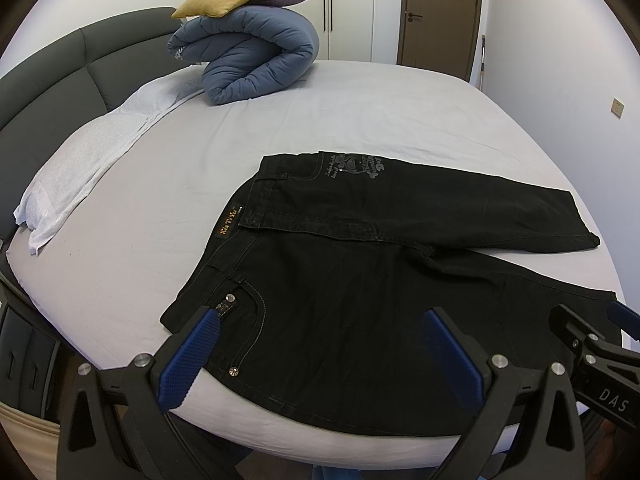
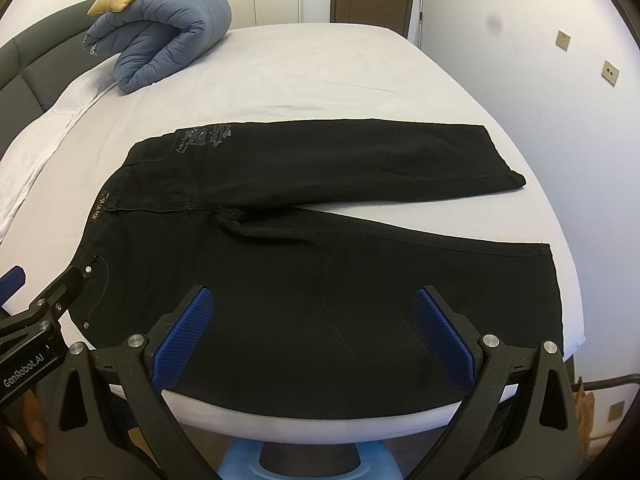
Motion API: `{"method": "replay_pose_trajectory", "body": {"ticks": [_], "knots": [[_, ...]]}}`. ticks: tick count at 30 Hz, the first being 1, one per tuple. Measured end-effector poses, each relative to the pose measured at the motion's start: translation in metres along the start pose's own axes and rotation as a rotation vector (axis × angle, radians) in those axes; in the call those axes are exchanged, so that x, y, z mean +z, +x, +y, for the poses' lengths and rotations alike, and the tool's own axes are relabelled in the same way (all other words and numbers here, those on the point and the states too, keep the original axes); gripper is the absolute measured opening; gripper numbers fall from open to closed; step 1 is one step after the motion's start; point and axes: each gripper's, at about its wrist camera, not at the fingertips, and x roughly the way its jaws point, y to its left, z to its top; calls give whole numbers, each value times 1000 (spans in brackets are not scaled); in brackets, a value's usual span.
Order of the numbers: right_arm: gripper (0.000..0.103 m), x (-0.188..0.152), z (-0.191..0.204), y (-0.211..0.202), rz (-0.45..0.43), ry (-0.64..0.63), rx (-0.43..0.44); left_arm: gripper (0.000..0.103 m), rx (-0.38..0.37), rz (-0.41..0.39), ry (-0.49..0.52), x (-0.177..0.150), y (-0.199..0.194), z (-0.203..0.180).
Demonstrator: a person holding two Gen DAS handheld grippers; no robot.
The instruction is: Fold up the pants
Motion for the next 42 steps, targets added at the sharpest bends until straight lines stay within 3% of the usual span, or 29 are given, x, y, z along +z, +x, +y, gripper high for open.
{"method": "replay_pose_trajectory", "body": {"ticks": [42], "knots": [[102,-2,0,2,10,4,13,103,-1,3,0,-2,3,9]]}}
